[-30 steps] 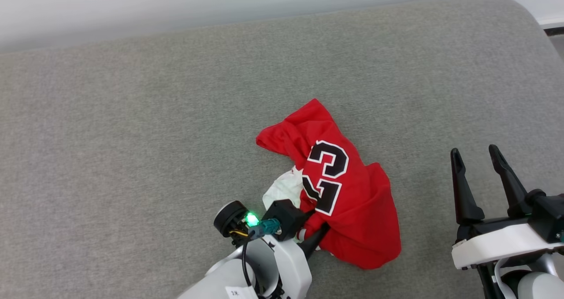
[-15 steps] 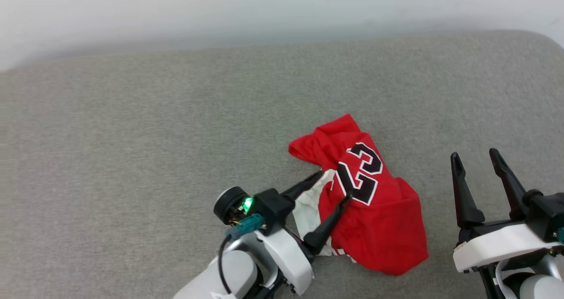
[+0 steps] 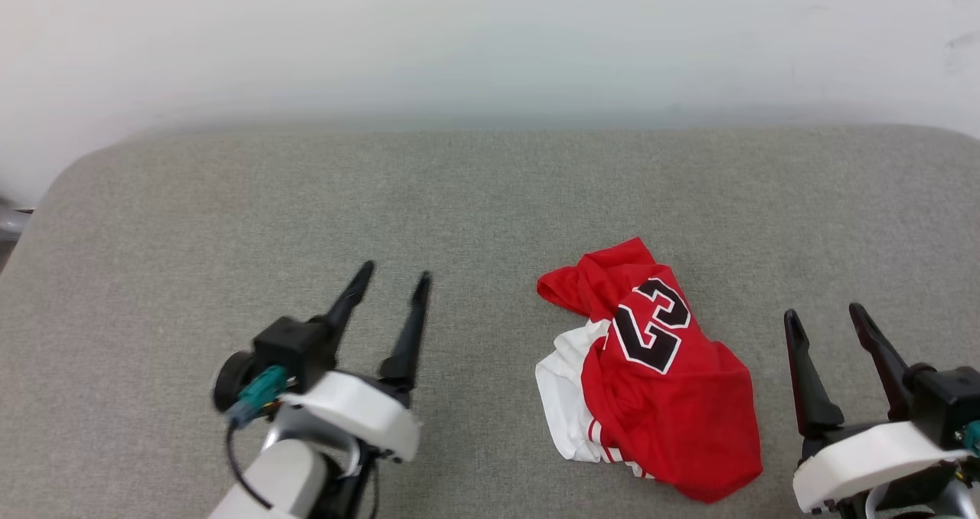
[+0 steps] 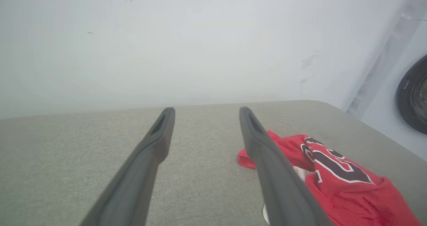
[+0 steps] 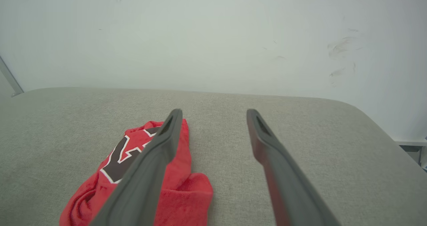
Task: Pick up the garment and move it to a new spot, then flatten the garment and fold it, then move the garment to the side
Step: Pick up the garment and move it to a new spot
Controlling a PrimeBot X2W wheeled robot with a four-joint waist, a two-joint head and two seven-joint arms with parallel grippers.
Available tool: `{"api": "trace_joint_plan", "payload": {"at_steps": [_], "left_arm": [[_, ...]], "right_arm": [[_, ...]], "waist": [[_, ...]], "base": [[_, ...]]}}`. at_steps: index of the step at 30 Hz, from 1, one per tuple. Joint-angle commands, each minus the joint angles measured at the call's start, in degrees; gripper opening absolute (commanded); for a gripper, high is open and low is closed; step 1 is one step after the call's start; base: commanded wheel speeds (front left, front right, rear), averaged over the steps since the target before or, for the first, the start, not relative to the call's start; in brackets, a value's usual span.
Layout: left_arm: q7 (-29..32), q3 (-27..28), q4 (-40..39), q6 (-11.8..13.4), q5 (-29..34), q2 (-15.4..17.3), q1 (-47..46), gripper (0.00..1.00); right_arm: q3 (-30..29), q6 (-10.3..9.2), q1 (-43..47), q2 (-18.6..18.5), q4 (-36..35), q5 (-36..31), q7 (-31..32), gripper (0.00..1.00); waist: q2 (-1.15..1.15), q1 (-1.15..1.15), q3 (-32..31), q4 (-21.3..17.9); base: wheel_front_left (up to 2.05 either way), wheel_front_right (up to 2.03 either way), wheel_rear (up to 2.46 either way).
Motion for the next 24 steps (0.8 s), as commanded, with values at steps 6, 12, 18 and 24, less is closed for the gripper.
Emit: {"api": "trace_joint_plan", "payload": {"at_steps": [6,12,18,24], "left_arm": [[-0.3,7.5,-1.1,1.6,1.8,2.1,6.2,1.00],[-0.3,10.8,-1.7,1.7,2.3,2.8,11.1,1.00],[-0.3,11.3,-1.7,1.3,2.5,2.6,13.0,1.00],[-0.3,11.5,-1.1,1.3,2.1,2.6,13.0,1.00]], "right_arm": [[-0.9,-0.04,3.3,0.0,-0.6,0.2,1.3,1.00],[-1.4,-0.04,5.6,0.0,-1.0,1.2,1.8,1.00],[-1.4,-0.04,6.1,0.0,-0.9,1.6,1.6,1.00],[-1.3,-0.04,5.9,0.0,-0.5,1.5,1.4,1.00]], "waist": [[0.00,0.00,-2.2,0.5],[0.00,0.00,-3.8,0.0],[0.00,0.00,-4.3,-0.3],[0.00,0.00,-4.4,-0.2]], "base": [[0.00,0.00,0.00],[0.00,0.00,0.00],[0.00,0.00,0.00],[0.00,0.00,0.00]]}}
